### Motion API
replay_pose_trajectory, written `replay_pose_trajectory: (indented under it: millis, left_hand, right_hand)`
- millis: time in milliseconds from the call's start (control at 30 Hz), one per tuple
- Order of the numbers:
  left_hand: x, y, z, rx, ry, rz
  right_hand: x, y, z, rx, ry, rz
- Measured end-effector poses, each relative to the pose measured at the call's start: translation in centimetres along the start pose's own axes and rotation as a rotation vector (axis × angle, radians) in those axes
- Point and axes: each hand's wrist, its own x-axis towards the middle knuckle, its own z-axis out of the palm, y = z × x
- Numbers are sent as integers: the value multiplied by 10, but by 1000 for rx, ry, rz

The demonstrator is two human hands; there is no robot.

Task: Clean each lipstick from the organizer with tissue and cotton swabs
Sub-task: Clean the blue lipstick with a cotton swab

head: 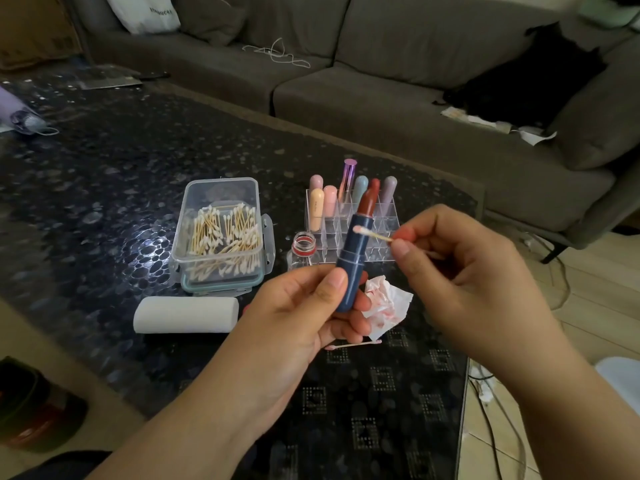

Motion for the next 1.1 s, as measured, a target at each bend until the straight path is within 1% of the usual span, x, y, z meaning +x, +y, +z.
replay_pose_trajectory:
  millis: [67, 200, 333, 467, 567, 633, 733, 867, 1000, 1033, 1100]
  left_hand:
    - [0, 0, 0, 4, -6, 1]
    - [1, -1, 1, 16, -4, 10]
    - [1, -2, 1, 13, -5, 15]
    - [1, -3, 1, 36, -5, 23]
    - [1, -3, 0, 53, 1, 33]
    - [1, -4, -1, 70, 7, 38]
    - [1, -4, -1, 113, 24, 59]
    - [3, -6, -3, 145, 66, 80]
    - [2, -9, -4, 223, 112, 114]
    - [3, -9, -4, 249, 124, 125]
    - [3, -10, -5, 290, 148, 158]
  right_hand:
    - [1, 0, -1, 5, 33, 3]
    - [-1, -2, -1, 8, -63, -24]
    - [1, -2, -3, 11, 12, -11]
    - [-1, -4, -2, -2, -78, -34]
    - [0, -2, -2, 13, -5, -12]
    - [0, -1, -3, 28, -3, -6]
    - [-2, -2, -2, 45, -86, -31]
    - [-1, -1, -2, 18, -14, -9]
    - [-2, -2, 0, -5, -101, -48]
    - [-3, -2, 1, -14, -102, -50]
    - [-2, -1, 1, -19, -50, -30]
